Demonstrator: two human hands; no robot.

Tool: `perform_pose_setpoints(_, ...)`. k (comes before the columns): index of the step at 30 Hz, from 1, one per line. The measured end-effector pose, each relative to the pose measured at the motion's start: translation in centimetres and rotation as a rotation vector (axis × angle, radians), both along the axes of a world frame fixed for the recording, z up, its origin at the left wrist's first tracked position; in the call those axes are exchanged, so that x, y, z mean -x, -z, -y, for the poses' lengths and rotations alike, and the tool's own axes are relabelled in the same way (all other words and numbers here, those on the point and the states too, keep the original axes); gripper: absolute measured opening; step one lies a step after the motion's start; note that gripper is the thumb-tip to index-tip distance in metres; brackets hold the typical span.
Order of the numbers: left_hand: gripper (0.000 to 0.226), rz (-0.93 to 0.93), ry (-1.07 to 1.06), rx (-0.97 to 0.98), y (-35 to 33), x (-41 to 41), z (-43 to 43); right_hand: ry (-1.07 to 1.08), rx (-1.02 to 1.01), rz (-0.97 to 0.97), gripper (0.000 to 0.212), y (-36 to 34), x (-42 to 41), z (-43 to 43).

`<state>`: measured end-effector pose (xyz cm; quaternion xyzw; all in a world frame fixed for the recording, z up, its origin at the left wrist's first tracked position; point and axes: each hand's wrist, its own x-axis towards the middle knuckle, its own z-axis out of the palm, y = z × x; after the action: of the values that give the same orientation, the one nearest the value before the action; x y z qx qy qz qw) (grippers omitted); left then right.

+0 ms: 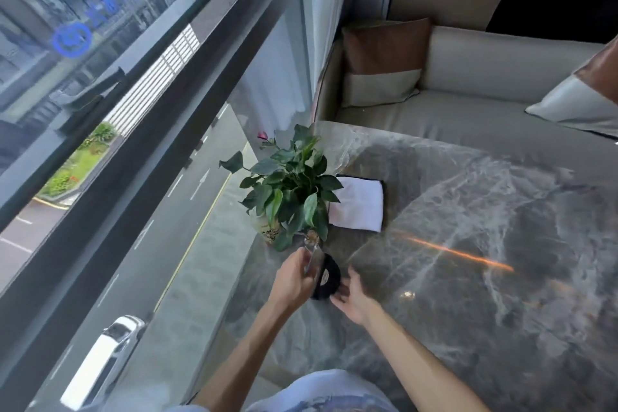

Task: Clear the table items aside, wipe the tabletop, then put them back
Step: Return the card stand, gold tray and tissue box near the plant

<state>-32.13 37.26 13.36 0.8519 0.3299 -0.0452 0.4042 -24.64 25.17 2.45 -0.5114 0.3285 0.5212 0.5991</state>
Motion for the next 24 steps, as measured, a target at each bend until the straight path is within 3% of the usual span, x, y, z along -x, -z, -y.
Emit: perform_pose_setpoints(24,0.012,-0.064,0.073,-0.086,2.5,-1.1,-1.3,0.025,-0.062,-0.027,0.063,1.8,0.8,-1.2)
